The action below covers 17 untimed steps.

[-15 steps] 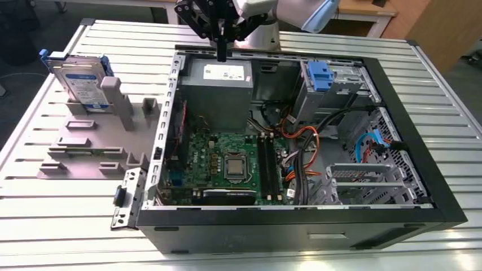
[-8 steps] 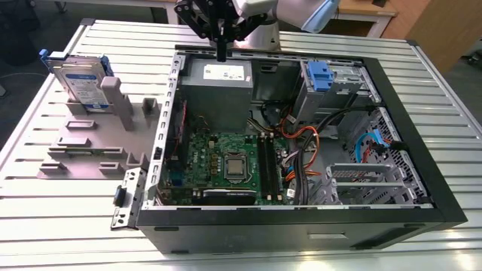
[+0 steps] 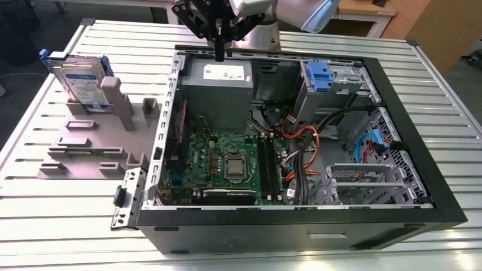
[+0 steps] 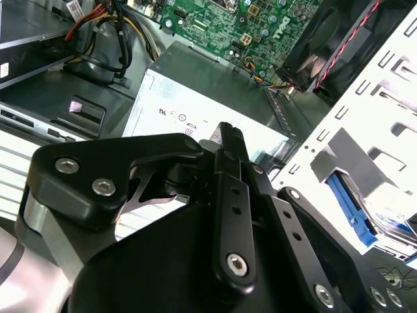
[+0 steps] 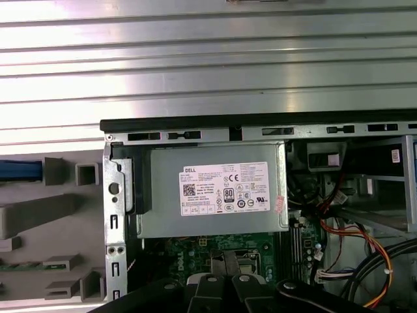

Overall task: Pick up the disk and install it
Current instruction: 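Reach for the disk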

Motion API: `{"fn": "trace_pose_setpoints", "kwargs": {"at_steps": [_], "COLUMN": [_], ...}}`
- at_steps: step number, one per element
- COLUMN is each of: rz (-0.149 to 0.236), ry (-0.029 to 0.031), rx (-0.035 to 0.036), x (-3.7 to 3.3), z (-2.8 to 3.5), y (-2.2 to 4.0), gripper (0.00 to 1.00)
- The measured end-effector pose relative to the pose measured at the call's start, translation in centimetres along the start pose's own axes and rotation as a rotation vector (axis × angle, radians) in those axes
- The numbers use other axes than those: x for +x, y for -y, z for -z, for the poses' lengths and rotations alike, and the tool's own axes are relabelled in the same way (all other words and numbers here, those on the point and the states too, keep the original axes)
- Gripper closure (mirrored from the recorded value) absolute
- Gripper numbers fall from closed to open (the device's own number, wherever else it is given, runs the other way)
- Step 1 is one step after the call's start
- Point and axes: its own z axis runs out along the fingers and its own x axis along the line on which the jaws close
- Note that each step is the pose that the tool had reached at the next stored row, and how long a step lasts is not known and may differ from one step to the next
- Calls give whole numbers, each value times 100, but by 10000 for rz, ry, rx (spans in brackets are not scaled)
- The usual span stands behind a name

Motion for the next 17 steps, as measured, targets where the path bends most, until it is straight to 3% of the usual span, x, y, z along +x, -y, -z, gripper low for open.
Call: {"fn": "trace_pose_setpoints", "kwargs": {"at_steps": [17], "rz": [-1], "ry": [1], "rx": [0], "x": [26], "z": [1], "y": [2], "gripper": [89]}}
